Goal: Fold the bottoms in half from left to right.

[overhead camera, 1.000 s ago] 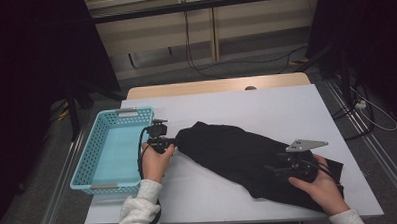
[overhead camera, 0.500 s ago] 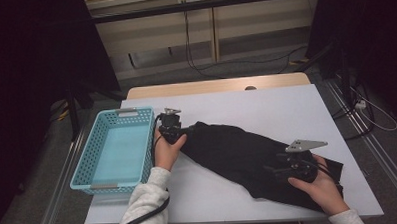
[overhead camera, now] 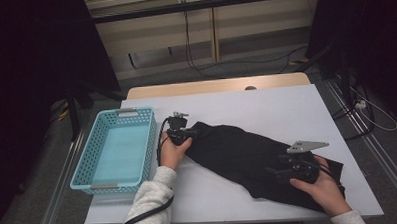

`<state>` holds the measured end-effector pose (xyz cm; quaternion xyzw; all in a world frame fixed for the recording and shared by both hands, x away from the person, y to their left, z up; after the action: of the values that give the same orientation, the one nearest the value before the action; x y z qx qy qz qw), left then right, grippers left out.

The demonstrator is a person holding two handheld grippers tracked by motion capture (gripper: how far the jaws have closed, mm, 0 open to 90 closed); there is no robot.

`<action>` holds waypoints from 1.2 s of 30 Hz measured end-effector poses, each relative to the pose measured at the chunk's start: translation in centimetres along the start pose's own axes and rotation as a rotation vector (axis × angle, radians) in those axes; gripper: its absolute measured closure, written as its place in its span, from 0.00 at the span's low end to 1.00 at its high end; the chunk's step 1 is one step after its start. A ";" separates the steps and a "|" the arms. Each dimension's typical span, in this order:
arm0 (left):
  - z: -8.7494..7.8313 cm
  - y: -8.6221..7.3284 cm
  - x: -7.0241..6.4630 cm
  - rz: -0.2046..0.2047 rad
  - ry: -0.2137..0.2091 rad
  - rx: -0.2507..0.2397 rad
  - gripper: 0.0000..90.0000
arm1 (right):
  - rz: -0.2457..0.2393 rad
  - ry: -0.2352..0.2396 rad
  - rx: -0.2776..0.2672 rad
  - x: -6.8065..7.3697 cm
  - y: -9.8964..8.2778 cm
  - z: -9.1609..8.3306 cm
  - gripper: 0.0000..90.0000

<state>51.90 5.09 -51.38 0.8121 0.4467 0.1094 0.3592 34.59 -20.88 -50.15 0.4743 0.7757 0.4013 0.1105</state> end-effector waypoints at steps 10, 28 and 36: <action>1.5 1.8 0.4 0.009 0.006 -0.024 0.58 | -0.005 0.009 0.004 0.3 0.1 0.2 0.34; 1.1 1.9 -0.3 -0.027 -0.035 0.010 0.96 | -0.002 0.005 0.016 0.2 -0.1 0.2 0.34; 0.0 3.0 1.7 -0.070 0.000 -0.053 0.98 | -0.005 0.010 0.019 0.1 -0.2 0.2 0.33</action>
<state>54.81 5.39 -49.52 0.7861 0.4718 0.1087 0.3842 34.50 -20.69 -50.44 0.4713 0.7812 0.3960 0.1034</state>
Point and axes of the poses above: each handheld gripper's, and its own axes: z roughly forward along the jaws, y roughly out of its top, x roughly to its left, the point moved 9 cm from there along z, roughly forward along the jaws, and after that the axes turned 2 degrees about z, right-handed, at the moved point
